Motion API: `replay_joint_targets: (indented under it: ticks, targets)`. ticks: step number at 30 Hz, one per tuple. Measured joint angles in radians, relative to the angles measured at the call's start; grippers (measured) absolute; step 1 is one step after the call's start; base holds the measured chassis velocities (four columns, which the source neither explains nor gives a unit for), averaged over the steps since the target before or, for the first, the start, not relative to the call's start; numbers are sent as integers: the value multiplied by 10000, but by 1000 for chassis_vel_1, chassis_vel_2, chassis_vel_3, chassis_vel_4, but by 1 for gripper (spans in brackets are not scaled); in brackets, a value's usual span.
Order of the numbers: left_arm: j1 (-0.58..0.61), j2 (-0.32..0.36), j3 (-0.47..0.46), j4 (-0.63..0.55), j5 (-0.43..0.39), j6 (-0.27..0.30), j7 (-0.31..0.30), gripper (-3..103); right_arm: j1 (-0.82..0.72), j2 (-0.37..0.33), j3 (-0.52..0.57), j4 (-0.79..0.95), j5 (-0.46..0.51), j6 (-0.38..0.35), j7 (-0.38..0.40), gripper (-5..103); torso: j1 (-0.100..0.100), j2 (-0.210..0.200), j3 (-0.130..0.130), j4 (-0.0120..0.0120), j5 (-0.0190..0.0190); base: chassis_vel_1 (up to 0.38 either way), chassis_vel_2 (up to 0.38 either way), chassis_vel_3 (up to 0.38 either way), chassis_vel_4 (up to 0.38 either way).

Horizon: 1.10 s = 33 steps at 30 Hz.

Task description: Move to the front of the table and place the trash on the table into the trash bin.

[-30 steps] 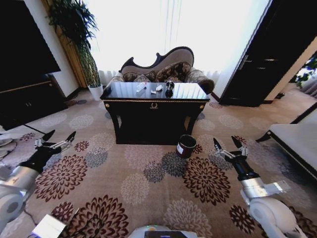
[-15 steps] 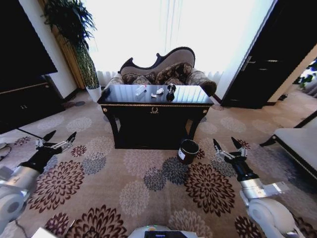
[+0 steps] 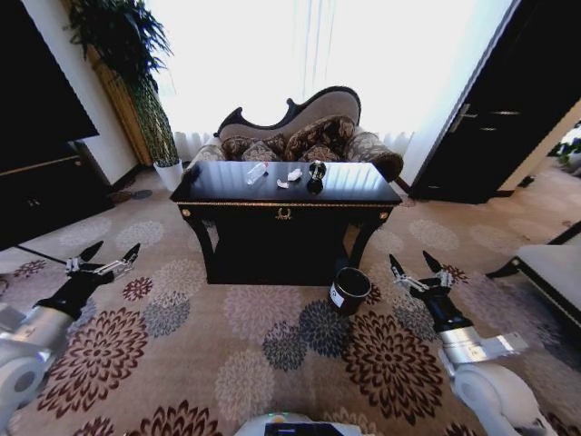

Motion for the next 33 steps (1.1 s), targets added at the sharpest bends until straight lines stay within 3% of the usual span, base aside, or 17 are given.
replay_joint_targets:
  ticks: [33]
  targets:
    - [79,-40,2,36,-38,6,9,100,8,105,-68,32,-105,5,8,100,2,-1,1,-1,1,-178,172,176,-167]
